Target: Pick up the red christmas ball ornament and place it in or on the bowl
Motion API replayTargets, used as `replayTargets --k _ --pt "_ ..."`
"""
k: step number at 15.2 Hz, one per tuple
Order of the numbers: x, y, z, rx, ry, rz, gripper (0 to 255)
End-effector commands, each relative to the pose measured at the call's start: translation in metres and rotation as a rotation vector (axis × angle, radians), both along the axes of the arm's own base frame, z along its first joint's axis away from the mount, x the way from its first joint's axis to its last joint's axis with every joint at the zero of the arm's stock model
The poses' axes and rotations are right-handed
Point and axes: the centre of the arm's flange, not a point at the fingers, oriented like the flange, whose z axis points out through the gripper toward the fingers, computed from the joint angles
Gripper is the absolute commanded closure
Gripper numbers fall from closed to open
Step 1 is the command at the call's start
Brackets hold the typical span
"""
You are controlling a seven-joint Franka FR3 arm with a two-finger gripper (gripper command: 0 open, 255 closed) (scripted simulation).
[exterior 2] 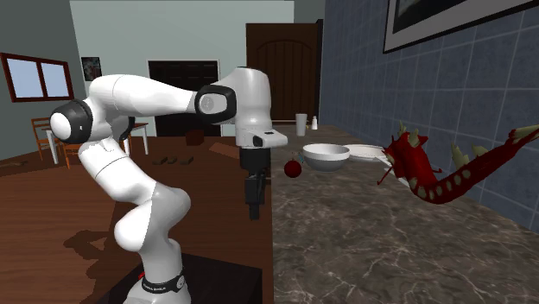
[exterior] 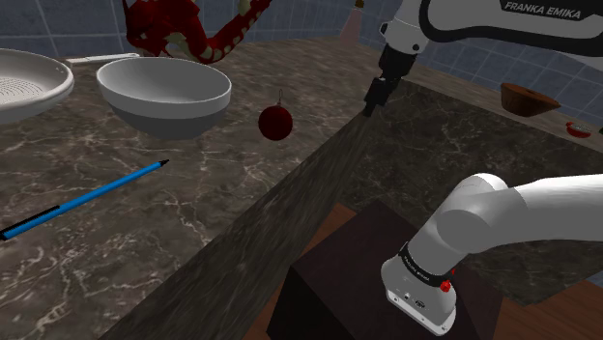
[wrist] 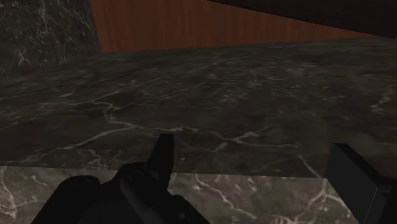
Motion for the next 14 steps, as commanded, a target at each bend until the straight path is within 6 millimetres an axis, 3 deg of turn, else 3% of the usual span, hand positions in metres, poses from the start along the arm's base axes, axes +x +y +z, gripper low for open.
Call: replayTargets --k 1,14 --pt "0.0 0.0 0.0 0.0 0.0 0.0 0" --pt "0.003 0.139 0.011 0.209 -0.021 -0.077 0"
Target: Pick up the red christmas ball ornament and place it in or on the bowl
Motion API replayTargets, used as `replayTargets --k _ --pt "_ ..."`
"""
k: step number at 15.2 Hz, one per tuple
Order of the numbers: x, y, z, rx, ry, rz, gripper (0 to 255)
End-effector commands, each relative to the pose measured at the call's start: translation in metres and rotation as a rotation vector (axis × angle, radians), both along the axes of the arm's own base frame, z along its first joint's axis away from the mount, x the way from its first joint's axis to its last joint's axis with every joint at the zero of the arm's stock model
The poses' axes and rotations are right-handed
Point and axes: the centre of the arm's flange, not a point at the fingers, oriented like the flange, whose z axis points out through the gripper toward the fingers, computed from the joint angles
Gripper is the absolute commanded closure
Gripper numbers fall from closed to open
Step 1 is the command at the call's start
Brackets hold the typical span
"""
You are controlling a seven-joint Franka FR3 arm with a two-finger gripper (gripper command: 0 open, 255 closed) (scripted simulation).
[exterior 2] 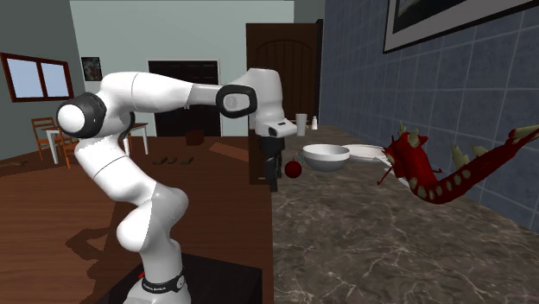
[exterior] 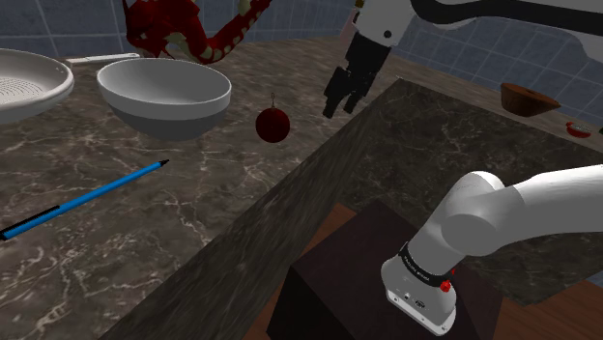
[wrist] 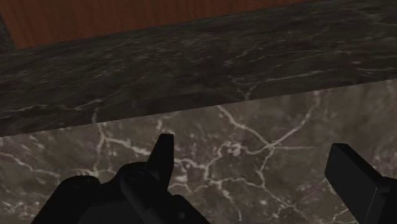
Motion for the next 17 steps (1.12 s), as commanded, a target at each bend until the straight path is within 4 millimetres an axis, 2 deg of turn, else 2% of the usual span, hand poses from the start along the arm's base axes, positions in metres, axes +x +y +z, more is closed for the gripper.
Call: replayTargets --k 1,11,12,17 --pt "-0.002 0.021 0.001 0.034 -0.002 -0.014 0" --pt "0.008 0.124 0.03 0.195 -0.018 -0.073 0" --pt "0.008 0.126 0.031 0.198 -0.019 -0.074 0" --pt "0.011 0.133 0.006 0.198 -0.019 -0.074 0"
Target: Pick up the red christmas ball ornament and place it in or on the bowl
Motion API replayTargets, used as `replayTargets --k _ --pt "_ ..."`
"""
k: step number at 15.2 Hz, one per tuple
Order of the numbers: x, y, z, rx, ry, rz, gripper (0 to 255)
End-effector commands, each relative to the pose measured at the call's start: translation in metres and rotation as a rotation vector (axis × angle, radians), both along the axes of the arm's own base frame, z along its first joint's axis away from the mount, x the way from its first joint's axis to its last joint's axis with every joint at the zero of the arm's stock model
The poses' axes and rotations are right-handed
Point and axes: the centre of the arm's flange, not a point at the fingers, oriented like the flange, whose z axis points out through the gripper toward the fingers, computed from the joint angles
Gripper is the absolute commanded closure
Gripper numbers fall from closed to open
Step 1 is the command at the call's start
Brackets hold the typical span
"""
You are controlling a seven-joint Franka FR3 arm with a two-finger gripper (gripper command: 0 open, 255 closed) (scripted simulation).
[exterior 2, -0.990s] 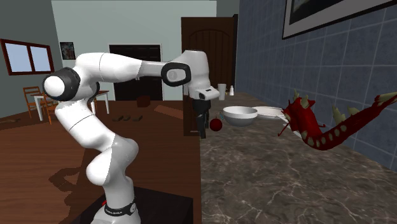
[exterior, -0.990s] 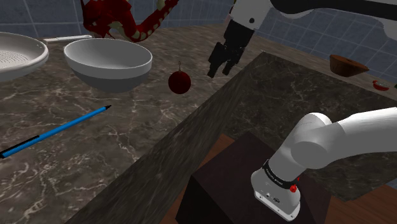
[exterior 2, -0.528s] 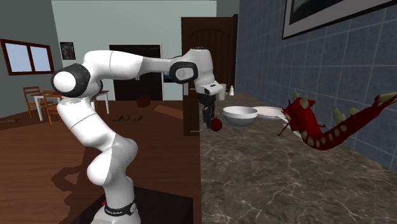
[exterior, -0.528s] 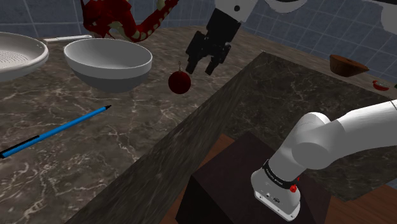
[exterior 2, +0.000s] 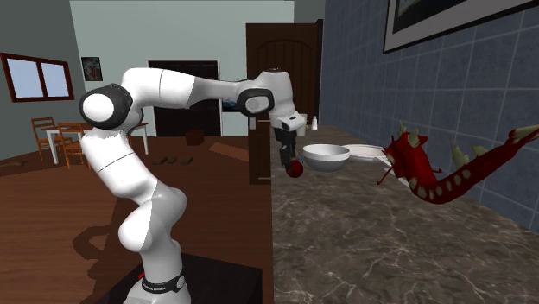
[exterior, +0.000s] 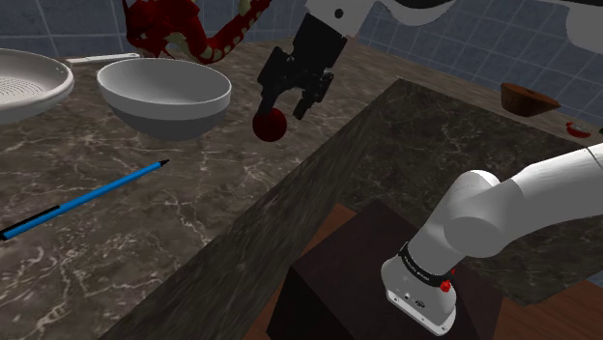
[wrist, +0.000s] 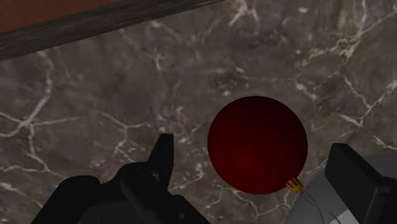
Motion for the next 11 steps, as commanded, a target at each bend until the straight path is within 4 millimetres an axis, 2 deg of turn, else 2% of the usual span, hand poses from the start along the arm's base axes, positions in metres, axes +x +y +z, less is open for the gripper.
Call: replayTargets --k 1,2,10,11 --pt "0.0012 0.0024 -0.0097 0.001 -0.001 0.0 0" --pt "0.0022 0.0048 -0.0177 0.001 -0.001 0.0 0" --pt "0.0022 0.0047 -0.0176 0.0 0.0 0.0 0" --pt "0.0022 0.0047 -0.0176 0.0 0.0 0.0 255"
